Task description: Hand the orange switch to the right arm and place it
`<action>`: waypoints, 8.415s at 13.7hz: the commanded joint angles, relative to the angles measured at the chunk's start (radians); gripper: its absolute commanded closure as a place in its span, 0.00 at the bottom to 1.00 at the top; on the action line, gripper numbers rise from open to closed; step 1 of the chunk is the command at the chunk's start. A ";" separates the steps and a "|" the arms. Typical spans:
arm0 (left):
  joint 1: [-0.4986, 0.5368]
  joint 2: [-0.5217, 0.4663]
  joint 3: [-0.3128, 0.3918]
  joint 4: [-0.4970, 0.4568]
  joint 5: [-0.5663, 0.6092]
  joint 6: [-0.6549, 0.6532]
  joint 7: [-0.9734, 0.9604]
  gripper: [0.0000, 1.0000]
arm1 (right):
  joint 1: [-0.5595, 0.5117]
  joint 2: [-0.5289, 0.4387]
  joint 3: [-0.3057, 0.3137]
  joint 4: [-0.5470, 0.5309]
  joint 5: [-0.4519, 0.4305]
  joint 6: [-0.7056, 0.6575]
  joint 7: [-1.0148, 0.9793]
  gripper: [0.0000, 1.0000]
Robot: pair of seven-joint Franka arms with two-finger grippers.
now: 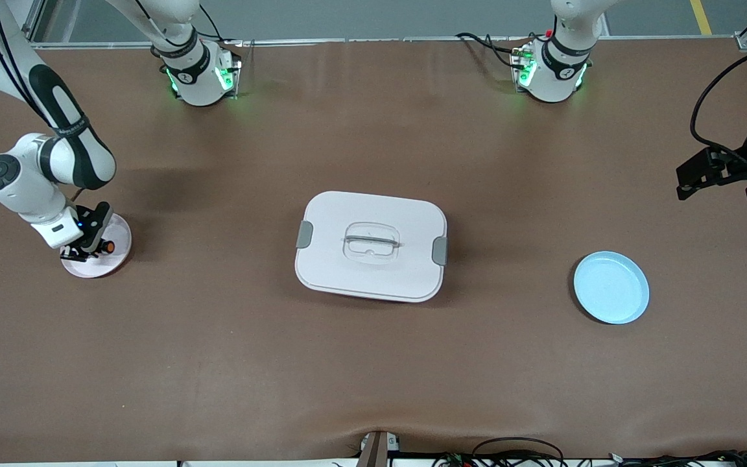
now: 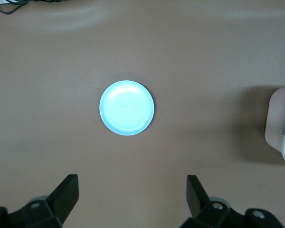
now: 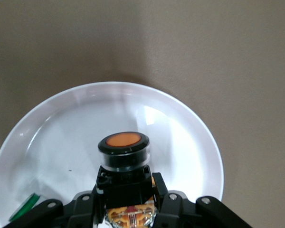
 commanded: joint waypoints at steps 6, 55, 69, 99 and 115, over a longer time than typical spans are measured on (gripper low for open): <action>0.021 -0.065 -0.001 -0.046 -0.046 -0.016 0.027 0.00 | -0.005 0.016 0.005 0.025 -0.026 0.003 0.009 0.63; -0.407 -0.292 0.518 -0.277 -0.166 -0.003 0.070 0.00 | 0.369 -0.433 0.031 0.667 0.305 -1.350 1.683 0.00; -0.409 -0.283 0.512 -0.252 -0.166 -0.006 0.065 0.00 | 0.423 -0.466 -0.113 0.796 0.319 -1.483 1.678 0.00; -0.410 -0.283 0.510 -0.235 -0.163 -0.022 0.062 0.00 | 0.426 -0.457 -0.105 0.855 0.305 -1.529 1.623 0.00; -0.412 -0.287 0.510 -0.220 -0.195 -0.071 0.062 0.00 | 0.337 -0.473 0.017 0.802 0.302 -1.554 1.697 0.00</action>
